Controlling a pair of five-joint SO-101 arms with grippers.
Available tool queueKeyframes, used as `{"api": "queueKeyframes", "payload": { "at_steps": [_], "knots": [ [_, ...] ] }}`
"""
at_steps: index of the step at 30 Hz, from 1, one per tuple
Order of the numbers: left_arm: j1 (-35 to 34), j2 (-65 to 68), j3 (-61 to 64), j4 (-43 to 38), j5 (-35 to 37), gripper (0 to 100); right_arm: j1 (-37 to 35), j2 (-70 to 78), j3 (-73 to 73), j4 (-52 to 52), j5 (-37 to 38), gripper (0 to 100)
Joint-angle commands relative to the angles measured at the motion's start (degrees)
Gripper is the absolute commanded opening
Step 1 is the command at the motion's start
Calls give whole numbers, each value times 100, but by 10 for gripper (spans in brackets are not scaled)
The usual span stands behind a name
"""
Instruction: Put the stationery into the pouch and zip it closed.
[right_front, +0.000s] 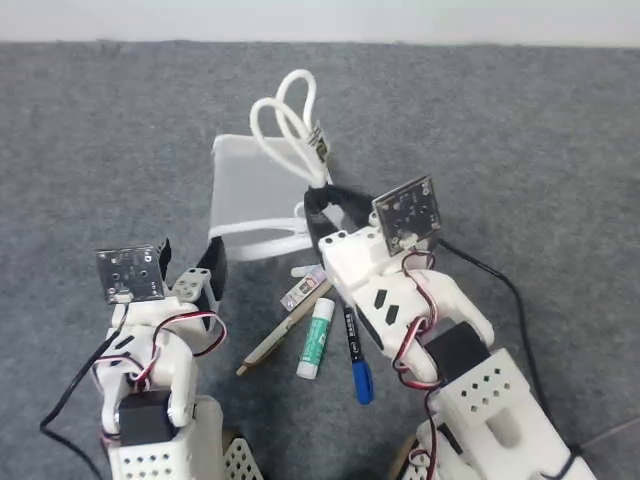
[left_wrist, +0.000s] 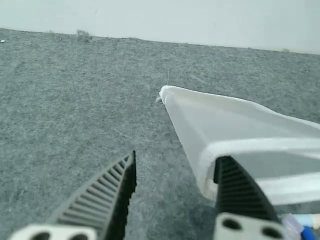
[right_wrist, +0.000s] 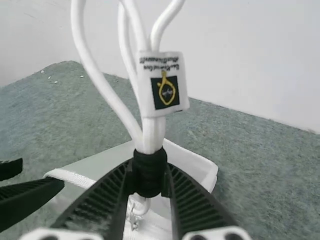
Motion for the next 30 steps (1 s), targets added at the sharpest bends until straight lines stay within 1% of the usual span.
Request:
{"api": "queueKeyframes", "payload": {
  "at_steps": [1,7,10,12,15,19,21,23,28,30],
  "knots": [
    [-26,-97,-154,35,105,253,-154,-347,-105,110,229,6],
    [9,-97,-154,26,105,254,-171,-919,-97,382,237,6],
    [18,-97,-110,0,97,253,-347,-1209,-97,585,255,6],
    [18,-88,-13,-158,53,251,-523,-1385,-97,725,273,6],
    [26,-88,92,-290,-97,250,-708,-1604,-97,910,466,6],
    [26,-88,92,-281,-132,246,-743,-1824,-97,1068,484,6],
    [97,-88,92,-281,-141,215,-743,-1895,-97,1121,501,6],
    [264,-88,92,-273,-220,160,-752,-1938,-97,1138,501,6],
    [659,-88,101,-264,-703,17,-752,-1903,-97,1138,501,6],
    [659,-88,92,-246,-747,9,-752,-1903,-97,1138,501,6]
  ]
}}
